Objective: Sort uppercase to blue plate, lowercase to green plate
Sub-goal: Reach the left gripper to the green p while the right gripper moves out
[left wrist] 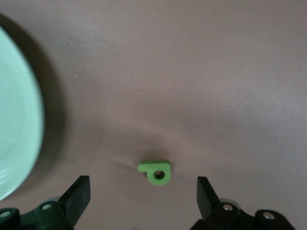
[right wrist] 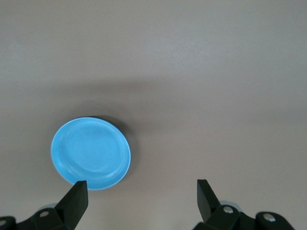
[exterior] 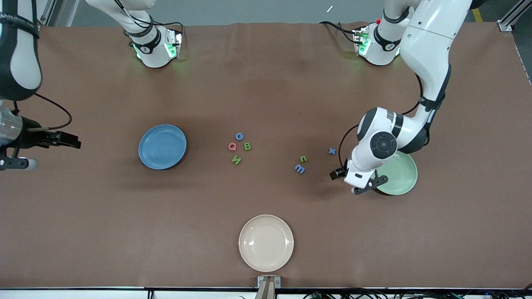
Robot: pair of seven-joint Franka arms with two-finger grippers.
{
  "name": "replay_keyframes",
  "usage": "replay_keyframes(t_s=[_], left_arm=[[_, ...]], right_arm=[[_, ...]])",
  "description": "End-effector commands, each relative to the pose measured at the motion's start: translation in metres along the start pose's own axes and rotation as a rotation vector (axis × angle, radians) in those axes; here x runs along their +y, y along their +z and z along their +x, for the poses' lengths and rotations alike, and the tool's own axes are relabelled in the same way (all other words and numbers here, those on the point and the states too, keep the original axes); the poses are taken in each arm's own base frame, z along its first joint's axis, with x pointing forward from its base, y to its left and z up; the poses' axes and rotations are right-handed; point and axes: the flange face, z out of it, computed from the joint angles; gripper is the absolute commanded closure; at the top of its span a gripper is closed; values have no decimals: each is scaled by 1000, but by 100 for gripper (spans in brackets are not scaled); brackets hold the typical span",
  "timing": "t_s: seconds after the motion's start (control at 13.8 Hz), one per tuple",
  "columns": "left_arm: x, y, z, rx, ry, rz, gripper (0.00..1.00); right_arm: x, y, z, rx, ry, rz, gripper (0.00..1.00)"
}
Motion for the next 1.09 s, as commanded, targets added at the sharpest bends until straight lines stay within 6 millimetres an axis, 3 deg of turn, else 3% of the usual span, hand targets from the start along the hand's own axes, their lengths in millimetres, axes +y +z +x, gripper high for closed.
replay_keyframes(t_s=[0.0,0.29,0.51,0.65,0.8,0.87,1.01], left_arm=[[3,5,-3,26,-12,-6,12],[3,18,-2,34,-13,-20,16],[5,25,-2,45,-14,-34,18],[7,27,-6,41,-23,-31,20],[8,28,-7,40,-21,-30,23],[8,28,-9,38,-20,-29,26],[8,29,-9,37,-20,-27,31]], right_arm=[[-3,56,-11,2,61,57,0],[-7,155,-36,50,121,110,0],[-14,202,-54,96,149,118,0],[-23,217,-55,86,163,136,0],[-49,217,-56,76,197,188,0],[-71,215,-56,71,228,198,0],[-135,211,-60,61,313,196,0]])
